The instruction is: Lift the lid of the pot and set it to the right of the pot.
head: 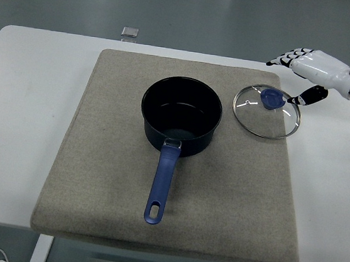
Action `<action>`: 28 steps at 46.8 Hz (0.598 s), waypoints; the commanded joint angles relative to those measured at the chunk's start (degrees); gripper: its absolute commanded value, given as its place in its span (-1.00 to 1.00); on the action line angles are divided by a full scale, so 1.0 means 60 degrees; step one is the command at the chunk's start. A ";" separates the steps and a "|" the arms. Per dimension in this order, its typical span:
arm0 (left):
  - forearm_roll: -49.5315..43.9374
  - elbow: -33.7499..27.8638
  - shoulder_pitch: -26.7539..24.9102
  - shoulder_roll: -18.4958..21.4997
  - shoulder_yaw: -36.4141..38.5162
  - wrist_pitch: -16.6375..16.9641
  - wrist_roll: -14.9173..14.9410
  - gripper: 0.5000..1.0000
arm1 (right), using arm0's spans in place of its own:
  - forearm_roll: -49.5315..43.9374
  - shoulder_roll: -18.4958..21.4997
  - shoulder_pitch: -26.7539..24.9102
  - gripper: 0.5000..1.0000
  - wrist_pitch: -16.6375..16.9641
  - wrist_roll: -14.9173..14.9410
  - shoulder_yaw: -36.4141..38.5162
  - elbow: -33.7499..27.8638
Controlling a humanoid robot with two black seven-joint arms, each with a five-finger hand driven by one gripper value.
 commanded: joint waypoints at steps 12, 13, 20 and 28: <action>0.0000 0.0004 0.0000 0.0000 -0.0001 0.0000 0.0000 1.00 | 0.0001 -0.0127 0.0689 0.66 -0.0001 0.0000 0.0001 -0.0001; 0.0000 0.0004 0.0000 0.0000 -0.0001 0.0000 0.0000 1.00 | 0.0001 -0.0127 0.0776 0.66 -0.0015 0.0000 0.0016 0.0014; 0.0000 -0.0010 0.0000 0.0000 -0.0001 0.0000 0.0000 1.00 | 0.0060 -0.0112 0.1216 0.66 -0.0059 0.0000 0.0191 0.0336; 0.0000 0.0004 0.0000 0.0000 0.0000 0.0000 0.0000 1.00 | 0.1113 -0.0010 0.1466 0.66 -0.0132 0.0000 0.0279 0.0585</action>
